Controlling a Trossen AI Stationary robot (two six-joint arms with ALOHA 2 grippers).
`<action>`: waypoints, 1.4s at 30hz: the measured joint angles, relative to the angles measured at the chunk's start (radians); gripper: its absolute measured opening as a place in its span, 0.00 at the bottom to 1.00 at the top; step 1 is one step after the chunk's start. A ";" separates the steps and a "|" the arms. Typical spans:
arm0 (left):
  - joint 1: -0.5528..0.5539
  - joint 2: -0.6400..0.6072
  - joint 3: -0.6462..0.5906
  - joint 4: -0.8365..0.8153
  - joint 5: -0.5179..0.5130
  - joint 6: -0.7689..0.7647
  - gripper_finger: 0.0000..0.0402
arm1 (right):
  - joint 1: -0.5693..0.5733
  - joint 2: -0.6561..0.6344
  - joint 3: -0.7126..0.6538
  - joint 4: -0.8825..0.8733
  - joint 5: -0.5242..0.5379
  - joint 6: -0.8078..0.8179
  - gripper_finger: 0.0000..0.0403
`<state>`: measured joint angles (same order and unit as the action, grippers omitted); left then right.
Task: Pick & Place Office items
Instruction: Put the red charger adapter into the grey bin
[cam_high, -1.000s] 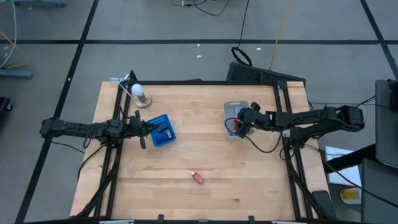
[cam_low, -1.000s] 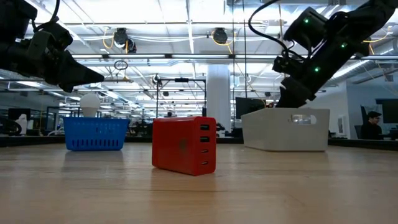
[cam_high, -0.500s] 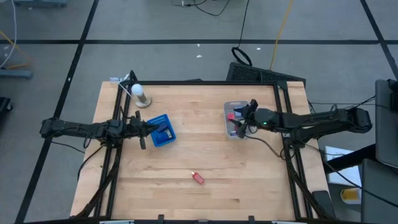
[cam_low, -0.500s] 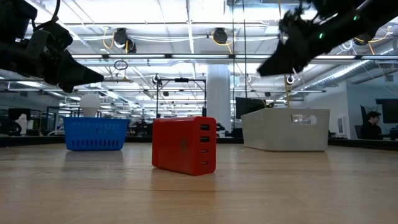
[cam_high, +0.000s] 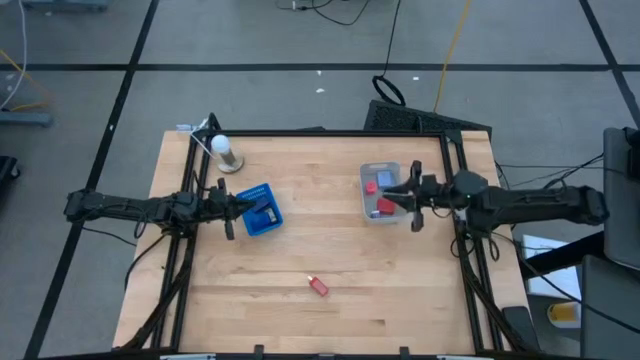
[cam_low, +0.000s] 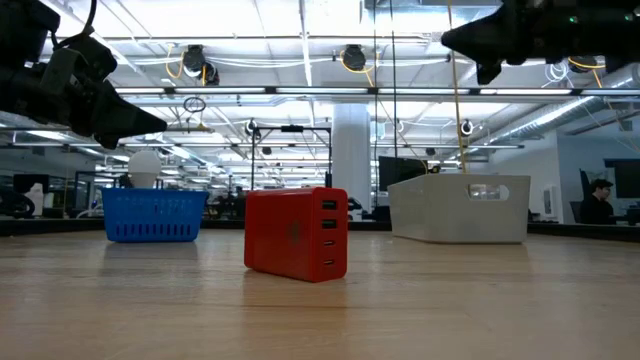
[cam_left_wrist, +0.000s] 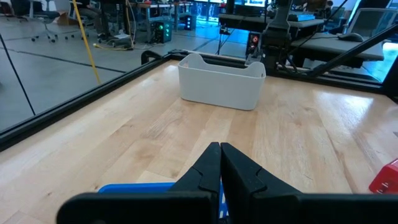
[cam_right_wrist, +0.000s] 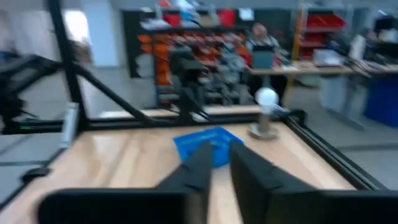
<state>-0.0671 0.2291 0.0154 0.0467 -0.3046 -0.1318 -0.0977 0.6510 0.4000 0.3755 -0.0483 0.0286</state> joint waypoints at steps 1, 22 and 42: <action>0.000 0.000 0.000 0.000 0.000 0.001 0.02 | 0.000 -0.008 -0.023 0.037 -0.008 0.005 0.05; 0.000 0.000 0.000 0.000 0.000 0.019 0.02 | 0.001 -0.093 -0.367 0.435 -0.008 0.085 0.01; 0.000 0.000 0.000 0.006 -0.001 0.004 0.02 | 0.028 -0.055 -0.362 0.428 0.008 0.117 0.01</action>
<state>-0.0669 0.2288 0.0151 0.0527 -0.3054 -0.1277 -0.0697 0.5963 0.0383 0.8037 -0.0399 0.1454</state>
